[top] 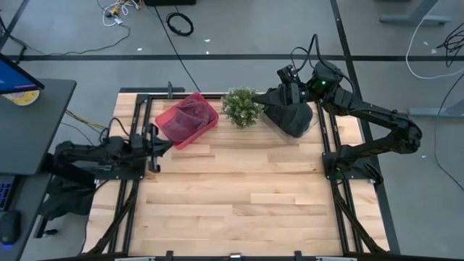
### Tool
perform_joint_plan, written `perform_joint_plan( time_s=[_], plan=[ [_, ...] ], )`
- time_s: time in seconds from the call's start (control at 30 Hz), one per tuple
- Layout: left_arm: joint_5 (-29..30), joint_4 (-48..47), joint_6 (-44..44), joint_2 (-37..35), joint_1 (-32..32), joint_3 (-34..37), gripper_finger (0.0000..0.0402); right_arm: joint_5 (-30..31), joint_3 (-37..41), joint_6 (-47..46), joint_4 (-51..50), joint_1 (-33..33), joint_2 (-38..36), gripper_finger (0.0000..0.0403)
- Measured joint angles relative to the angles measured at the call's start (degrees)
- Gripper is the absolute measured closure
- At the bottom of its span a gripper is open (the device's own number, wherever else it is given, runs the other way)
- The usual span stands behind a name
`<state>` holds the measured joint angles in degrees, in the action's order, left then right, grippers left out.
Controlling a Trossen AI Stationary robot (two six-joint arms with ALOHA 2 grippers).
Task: Pick & Place hat
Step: Return to Home Position
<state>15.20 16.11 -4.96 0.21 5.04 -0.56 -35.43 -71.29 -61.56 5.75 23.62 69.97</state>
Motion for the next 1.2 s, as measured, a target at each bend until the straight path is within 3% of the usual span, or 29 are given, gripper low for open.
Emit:
perform_joint_plan(
  time_s=[0.1,0.37,0.63,0.77,1.0,1.2],
  plan=[
    [-1.4,-5.7,3.0,0.0,-1.2,0.0,0.0399,0.0,0.0,0.0,-0.4,0.0,0.0,0.0080],
    [-13.5,-14.9,9.1,0.1,-2.7,-0.1,0.0399,0.0,0.0,1.1,-3.2,-0.9,0.0,0.0080],
    [-13.9,-15.4,10.7,0.1,-2.8,-0.1,0.0399,-0.6,0.0,6.8,-10.9,-1.8,-0.3,0.0092],
    [-13.9,-15.7,14.9,0.2,-2.7,-0.1,0.0399,-1.1,0.0,12.1,-17.1,-1.8,-3.0,0.0162],
    [-14.0,-15.7,15.7,0.2,-2.7,-0.1,0.0399,1.3,4.1,20.0,-23.8,-3.3,-11.4,0.0379],
    [-14.3,-14.3,15.9,0.2,-2.7,0.0,0.0399,9.8,17.2,16.5,-13.2,-7.9,-20.1,0.0372]
  ],
)
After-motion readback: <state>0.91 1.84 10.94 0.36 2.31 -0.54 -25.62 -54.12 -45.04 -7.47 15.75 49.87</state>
